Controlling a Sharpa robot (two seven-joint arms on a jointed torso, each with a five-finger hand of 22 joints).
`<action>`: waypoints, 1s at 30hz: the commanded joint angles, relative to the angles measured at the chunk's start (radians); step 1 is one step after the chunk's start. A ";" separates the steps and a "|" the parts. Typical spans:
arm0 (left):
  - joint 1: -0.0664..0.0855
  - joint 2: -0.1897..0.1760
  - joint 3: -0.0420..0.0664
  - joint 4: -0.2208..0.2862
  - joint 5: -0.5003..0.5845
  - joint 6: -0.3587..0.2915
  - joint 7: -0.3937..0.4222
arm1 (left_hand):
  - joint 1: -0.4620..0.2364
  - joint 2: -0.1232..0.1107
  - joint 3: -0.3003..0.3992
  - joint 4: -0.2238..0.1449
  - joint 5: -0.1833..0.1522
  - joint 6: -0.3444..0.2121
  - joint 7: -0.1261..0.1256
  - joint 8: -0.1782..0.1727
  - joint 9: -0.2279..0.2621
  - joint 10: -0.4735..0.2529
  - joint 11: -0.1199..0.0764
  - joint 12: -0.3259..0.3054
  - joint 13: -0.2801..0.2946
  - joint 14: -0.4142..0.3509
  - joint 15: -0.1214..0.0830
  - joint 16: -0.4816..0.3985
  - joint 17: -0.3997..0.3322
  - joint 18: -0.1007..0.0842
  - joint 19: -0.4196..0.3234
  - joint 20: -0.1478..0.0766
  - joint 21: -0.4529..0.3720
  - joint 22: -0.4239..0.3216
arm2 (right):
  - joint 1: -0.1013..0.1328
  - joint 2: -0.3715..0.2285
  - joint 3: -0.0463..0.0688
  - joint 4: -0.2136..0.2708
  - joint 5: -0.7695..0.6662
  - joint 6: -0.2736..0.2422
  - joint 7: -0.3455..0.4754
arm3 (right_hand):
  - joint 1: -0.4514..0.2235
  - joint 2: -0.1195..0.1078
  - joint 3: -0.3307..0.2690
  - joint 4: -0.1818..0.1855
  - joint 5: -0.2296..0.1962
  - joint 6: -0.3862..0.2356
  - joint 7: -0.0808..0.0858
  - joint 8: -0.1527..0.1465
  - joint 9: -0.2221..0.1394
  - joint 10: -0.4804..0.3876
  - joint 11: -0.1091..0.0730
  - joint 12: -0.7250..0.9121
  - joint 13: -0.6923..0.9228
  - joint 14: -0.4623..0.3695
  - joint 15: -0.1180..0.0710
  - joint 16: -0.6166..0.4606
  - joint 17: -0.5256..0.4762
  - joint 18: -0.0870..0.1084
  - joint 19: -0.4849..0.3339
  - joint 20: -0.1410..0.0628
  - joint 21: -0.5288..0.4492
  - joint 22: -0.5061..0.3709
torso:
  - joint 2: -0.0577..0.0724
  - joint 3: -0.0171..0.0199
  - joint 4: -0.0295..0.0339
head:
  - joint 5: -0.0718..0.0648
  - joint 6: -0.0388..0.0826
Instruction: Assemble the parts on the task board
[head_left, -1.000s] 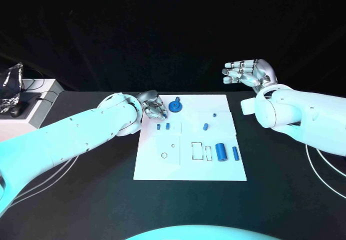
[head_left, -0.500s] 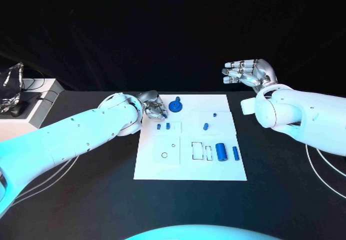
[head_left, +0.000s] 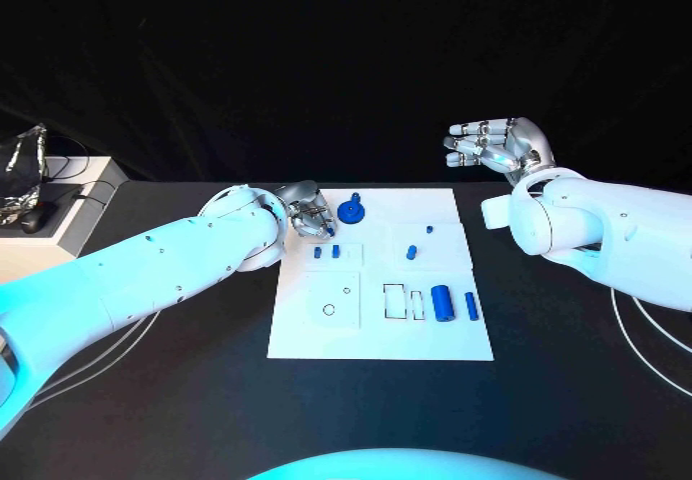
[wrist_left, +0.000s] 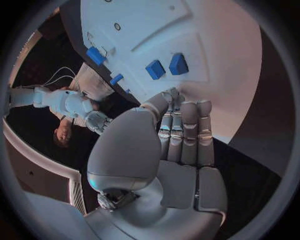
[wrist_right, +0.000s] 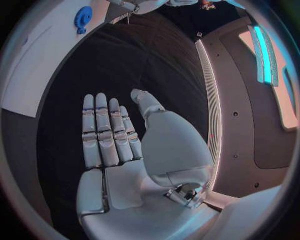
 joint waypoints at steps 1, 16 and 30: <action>-0.004 0.008 -0.006 0.002 -0.003 0.027 0.002 | -0.003 0.010 0.002 -0.004 0.004 0.006 -0.001 0.004 0.002 0.008 0.000 0.001 0.000 0.005 -0.003 -0.005 0.001 0.010 -0.002 -0.006 0.004 0.013 | -0.001 0.000 0.001 0.001 -0.007 0.015 0.011 | -0.007 0.002 0.006 0.002 0.005 0.006 0.000 -0.001 0.000 0.001 -0.002 -0.005 0.000 -0.003 -0.004 -0.004 -0.001 -0.006 -0.001 -0.002 -0.004 -0.001 | 0.000 0.0004 -0.0007 | -0.001 -0.001; -0.004 0.011 -0.015 0.003 -0.010 0.078 -0.024 | -0.003 0.009 0.002 -0.008 0.004 0.009 -0.002 0.005 0.002 0.007 0.000 0.010 -0.005 0.001 -0.003 -0.008 0.011 0.007 -0.007 -0.008 0.008 0.015 | -0.001 -0.001 0.001 0.001 -0.007 0.017 0.010 | -0.007 0.000 0.011 0.003 0.005 0.007 0.000 -0.001 0.000 0.002 -0.003 -0.005 0.000 -0.002 -0.004 -0.004 -0.001 -0.006 -0.001 -0.002 -0.004 -0.001 | 0.000 -0.0001 0.0007 | -0.003 -0.005; -0.005 0.006 -0.017 0.018 0.004 0.036 -0.019 | 0.000 0.008 -0.005 -0.009 0.004 -0.011 0.004 0.004 0.001 -0.004 0.003 0.021 -0.006 -0.005 -0.001 -0.013 0.014 0.007 -0.011 -0.006 0.010 0.014 | -0.002 0.001 0.001 0.001 -0.007 0.018 0.011 | -0.007 0.000 0.011 0.003 0.005 0.007 0.000 -0.001 0.000 0.002 -0.003 -0.005 0.000 -0.002 -0.004 -0.004 -0.001 -0.006 -0.001 -0.002 -0.004 -0.001 | 0.000 -0.0013 0.0011 | 0.000 -0.009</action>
